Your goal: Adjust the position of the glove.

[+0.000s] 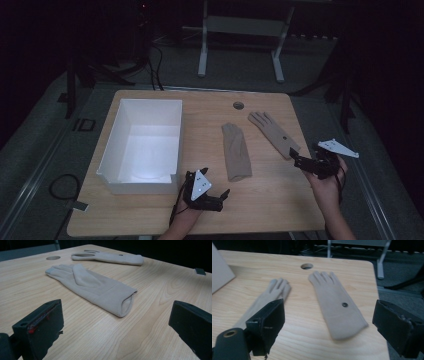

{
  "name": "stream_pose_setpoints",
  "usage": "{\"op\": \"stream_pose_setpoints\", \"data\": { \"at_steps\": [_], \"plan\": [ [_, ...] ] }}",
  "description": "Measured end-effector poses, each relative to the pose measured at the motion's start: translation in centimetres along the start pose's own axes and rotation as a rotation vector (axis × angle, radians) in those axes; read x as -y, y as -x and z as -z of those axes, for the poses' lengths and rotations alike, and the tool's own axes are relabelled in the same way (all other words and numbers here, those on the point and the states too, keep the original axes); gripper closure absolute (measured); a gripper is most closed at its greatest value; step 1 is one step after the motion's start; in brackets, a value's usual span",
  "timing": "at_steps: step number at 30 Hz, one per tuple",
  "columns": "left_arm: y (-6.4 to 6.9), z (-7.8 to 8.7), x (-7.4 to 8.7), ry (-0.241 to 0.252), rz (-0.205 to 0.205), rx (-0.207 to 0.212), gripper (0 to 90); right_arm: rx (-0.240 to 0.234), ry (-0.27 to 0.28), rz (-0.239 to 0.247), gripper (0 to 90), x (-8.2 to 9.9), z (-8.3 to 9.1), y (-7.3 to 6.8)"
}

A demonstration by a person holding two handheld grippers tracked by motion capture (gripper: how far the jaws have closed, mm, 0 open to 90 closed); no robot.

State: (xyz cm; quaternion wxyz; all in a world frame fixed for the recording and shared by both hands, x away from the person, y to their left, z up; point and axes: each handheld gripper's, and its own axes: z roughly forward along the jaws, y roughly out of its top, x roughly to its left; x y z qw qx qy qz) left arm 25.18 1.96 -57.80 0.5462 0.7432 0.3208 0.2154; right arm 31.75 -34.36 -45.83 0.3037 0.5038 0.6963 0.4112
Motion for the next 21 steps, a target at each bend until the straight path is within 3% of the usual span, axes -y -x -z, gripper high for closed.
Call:
{"op": "stream_pose_setpoints", "data": {
  "at_steps": [8, 21],
  "plan": [
    [0.0, 0.0, 0.0, 0.0, 0.0, 0.002, 0.2, -0.038, -0.01, 0.046, 13.2, -2.0, -1.4, -2.4],
    [0.0, 0.0, 0.0, 0.003, -0.009, 0.004, 0.2, -0.08, 0.012, 0.047, 14.3, -3.9, -4.0, -6.5]
  ]
}}
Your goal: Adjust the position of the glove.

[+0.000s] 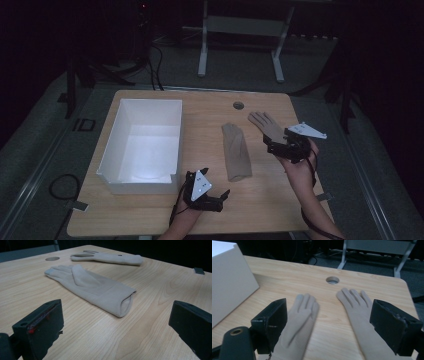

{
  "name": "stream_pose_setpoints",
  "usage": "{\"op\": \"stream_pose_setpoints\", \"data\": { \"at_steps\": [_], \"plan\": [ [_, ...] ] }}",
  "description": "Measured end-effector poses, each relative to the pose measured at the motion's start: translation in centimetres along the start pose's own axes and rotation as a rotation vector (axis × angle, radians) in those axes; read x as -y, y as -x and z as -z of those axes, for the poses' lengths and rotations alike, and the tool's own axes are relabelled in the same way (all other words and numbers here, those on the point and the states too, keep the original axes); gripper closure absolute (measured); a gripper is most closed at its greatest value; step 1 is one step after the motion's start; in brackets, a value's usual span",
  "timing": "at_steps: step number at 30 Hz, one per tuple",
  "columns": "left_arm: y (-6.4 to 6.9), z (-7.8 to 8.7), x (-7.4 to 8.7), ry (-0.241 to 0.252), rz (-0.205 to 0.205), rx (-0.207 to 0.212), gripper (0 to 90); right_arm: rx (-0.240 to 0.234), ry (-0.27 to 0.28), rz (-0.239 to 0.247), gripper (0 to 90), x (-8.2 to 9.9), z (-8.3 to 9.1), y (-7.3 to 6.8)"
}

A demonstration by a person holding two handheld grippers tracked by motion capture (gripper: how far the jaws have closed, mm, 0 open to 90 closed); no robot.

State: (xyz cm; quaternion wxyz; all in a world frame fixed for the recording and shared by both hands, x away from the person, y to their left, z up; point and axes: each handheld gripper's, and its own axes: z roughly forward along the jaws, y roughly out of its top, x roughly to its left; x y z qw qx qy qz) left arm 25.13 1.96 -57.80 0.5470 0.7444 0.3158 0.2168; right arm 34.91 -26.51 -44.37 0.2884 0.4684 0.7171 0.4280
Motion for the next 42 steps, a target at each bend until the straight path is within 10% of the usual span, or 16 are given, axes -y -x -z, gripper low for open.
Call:
{"op": "stream_pose_setpoints", "data": {
  "at_steps": [16, 38, 42],
  "plan": [
    [0.0, 0.0, 0.0, 0.001, -0.003, 0.007, 0.2, -0.068, -0.124, 0.008, 18.6, 1.0, -7.3, -4.1],
    [0.0, -0.1, 0.0, -0.005, -0.007, 0.026, 0.1, -0.035, -0.291, 0.03, 43.8, 5.4, -14.4, -5.2],
    [0.0, 0.0, 0.0, -0.006, -0.007, 0.027, 0.2, -0.038, -0.254, 0.039, 49.5, 6.1, -14.5, -5.4]
  ]
}}
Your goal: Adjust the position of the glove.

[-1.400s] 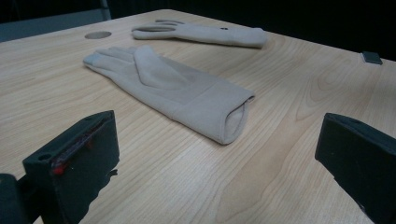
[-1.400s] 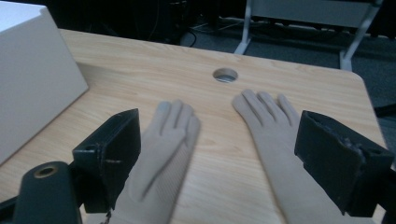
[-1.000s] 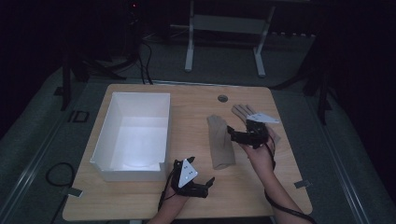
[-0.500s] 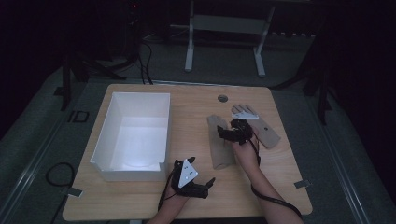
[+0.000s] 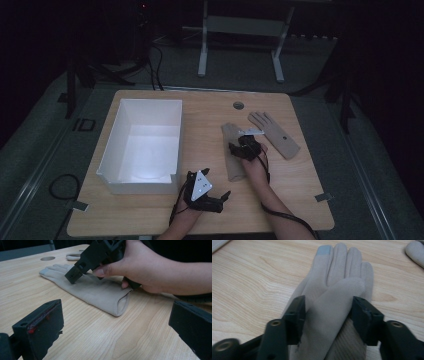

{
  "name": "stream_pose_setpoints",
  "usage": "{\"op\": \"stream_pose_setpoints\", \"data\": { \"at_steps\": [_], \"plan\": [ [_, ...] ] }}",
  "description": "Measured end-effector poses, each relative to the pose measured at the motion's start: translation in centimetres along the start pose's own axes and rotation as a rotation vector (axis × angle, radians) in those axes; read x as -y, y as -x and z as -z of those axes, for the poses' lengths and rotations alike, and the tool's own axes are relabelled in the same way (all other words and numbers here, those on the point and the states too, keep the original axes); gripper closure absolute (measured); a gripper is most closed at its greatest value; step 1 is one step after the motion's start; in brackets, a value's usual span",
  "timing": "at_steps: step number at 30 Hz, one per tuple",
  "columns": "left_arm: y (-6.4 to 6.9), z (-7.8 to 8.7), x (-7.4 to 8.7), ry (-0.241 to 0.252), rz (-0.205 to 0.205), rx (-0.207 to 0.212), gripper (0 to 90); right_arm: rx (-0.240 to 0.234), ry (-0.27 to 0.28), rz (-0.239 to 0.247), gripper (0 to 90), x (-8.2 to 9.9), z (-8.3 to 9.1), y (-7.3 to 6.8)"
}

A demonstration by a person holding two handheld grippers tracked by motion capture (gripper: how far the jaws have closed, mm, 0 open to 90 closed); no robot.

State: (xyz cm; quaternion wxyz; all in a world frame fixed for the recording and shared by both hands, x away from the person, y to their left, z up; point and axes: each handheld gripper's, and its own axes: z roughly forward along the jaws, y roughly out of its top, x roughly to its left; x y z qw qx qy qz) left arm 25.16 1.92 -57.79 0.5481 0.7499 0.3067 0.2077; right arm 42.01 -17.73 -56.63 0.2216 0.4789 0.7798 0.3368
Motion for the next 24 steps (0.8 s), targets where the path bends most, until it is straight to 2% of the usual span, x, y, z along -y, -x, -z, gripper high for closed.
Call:
{"op": "stream_pose_setpoints", "data": {
  "at_steps": [4, 6, 12, 18, 20, 24],
  "plan": [
    [0.0, 0.0, 0.0, -0.001, -0.002, -0.001, 0.2, -0.011, 0.01, 0.005, 67.8, 0.1, 0.0, -0.2],
    [0.0, 0.0, 0.0, 0.0, -0.001, -0.001, 0.1, -0.02, 0.01, -0.01, 73.3, 0.1, 0.1, -0.4],
    [0.0, 0.0, 0.0, -0.002, -0.001, 0.0, 0.2, -0.013, 0.041, -0.038, 75.9, -0.5, 1.2, -0.1],
    [0.0, 0.0, 0.0, -0.003, 0.0, -0.001, 0.1, 0.004, 0.104, -0.071, 76.2, -1.7, 3.9, 0.2],
    [0.0, -0.1, 0.0, -0.002, 0.0, -0.002, 0.1, -0.003, 0.12, -0.099, 76.2, -1.8, 4.8, 0.2],
    [0.1, 0.0, 0.0, -0.003, -0.002, -0.003, 0.2, 0.003, 0.145, -0.113, 76.2, -1.5, 6.4, -0.1]
  ]
}}
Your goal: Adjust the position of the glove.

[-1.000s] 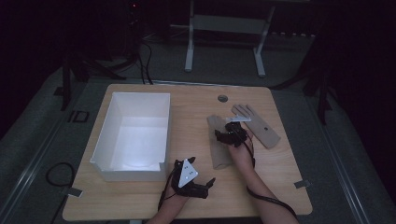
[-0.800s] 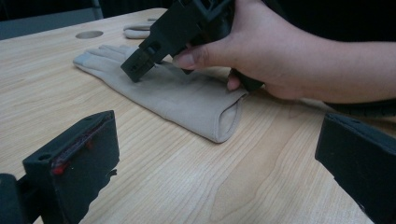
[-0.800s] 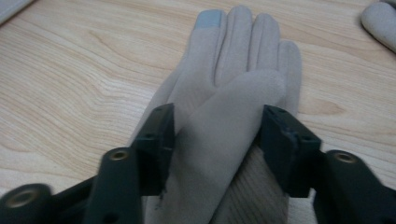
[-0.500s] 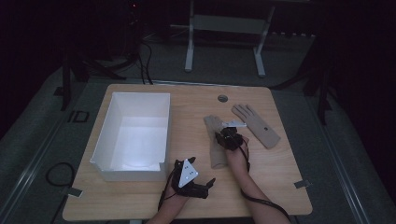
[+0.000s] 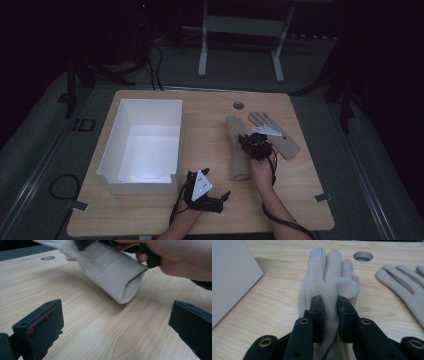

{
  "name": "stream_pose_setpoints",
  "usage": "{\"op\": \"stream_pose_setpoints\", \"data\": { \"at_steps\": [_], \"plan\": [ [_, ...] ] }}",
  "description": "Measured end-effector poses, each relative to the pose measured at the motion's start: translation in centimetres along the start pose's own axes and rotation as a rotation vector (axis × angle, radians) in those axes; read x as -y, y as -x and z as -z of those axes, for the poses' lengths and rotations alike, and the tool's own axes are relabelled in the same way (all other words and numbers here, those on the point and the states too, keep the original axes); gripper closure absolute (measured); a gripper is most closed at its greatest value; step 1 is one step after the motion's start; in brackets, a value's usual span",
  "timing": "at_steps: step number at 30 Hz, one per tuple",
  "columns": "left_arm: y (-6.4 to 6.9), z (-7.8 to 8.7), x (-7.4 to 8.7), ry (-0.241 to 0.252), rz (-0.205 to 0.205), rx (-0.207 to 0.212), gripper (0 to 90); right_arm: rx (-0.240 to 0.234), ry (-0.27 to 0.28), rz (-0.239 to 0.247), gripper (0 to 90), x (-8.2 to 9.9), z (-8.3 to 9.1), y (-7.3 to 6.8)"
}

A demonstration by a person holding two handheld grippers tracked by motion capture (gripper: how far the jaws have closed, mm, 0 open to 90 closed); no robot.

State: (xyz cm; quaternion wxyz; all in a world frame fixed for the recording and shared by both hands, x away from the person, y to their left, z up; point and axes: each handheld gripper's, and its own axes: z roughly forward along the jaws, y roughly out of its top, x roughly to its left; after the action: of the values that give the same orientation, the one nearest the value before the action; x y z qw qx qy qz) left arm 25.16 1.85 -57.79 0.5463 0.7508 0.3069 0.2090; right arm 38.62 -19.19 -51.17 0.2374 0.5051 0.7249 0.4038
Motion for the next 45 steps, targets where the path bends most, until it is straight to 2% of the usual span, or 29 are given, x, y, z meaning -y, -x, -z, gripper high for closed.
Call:
{"op": "stream_pose_setpoints", "data": {
  "at_steps": [6, 8, 9, 11, 12, 18, 20, 22, 25, 30, 35, 38, 42, 45],
  "plan": [
    [0.0, 0.0, 0.0, 0.0, -0.001, 0.0, 0.1, 0.0, 0.022, -0.027, 76.2, 1.3, 1.5, -0.6],
    [0.0, 0.0, 0.0, 0.0, -0.002, 0.001, 0.1, 0.031, 0.021, -0.005, 76.2, 2.0, 1.5, -0.9],
    [0.0, 0.0, 0.0, 0.002, -0.001, 0.0, 0.1, 0.035, 0.02, -0.012, 76.1, 2.3, 1.4, -0.9],
    [0.0, 0.0, 0.0, 0.002, -0.001, 0.001, 0.1, 0.034, 0.011, -0.018, 76.1, 2.6, 1.2, -0.9],
    [0.0, 0.0, 0.0, 0.002, -0.002, 0.001, 0.1, 0.056, -0.005, -0.015, 76.1, 3.1, 0.6, -0.8],
    [0.0, 0.0, 0.0, 0.0, -0.002, 0.004, 0.1, 0.078, -0.052, -0.037, 74.8, 4.4, -0.9, 0.1],
    [0.0, 0.0, 0.0, 0.002, -0.001, 0.005, 0.1, 0.069, -0.085, -0.048, 71.1, 4.9, -1.6, 0.5],
    [0.0, 0.0, 0.0, -0.001, -0.003, 0.007, 0.1, 0.066, -0.094, -0.027, 62.2, 5.4, -2.0, 0.6],
    [0.0, 0.0, 0.0, -0.002, -0.003, 0.007, 0.1, 0.079, -0.106, 0.014, 55.4, 5.2, -2.2, 0.3],
    [0.0, 0.0, 0.0, -0.002, -0.005, 0.007, 0.1, 0.101, -0.106, 0.037, 53.4, 5.0, -2.6, 0.0],
    [0.0, 0.0, 0.0, -0.002, -0.004, 0.01, 0.1, 0.075, -0.105, 0.036, 50.1, 4.6, -2.4, 0.2],
    [0.0, 0.0, 0.0, -0.002, -0.005, 0.01, 0.1, 0.059, -0.095, 0.06, 50.5, 4.3, -1.9, 0.4],
    [0.0, 0.0, 0.0, -0.001, -0.003, 0.01, 0.1, 0.04, -0.078, 0.066, 50.2, 3.5, -0.9, 0.8],
    [0.0, 0.0, 0.0, -0.001, -0.005, 0.01, 0.2, 0.008, -0.068, 0.089, 52.4, 2.8, -0.1, 1.4]
  ]
}}
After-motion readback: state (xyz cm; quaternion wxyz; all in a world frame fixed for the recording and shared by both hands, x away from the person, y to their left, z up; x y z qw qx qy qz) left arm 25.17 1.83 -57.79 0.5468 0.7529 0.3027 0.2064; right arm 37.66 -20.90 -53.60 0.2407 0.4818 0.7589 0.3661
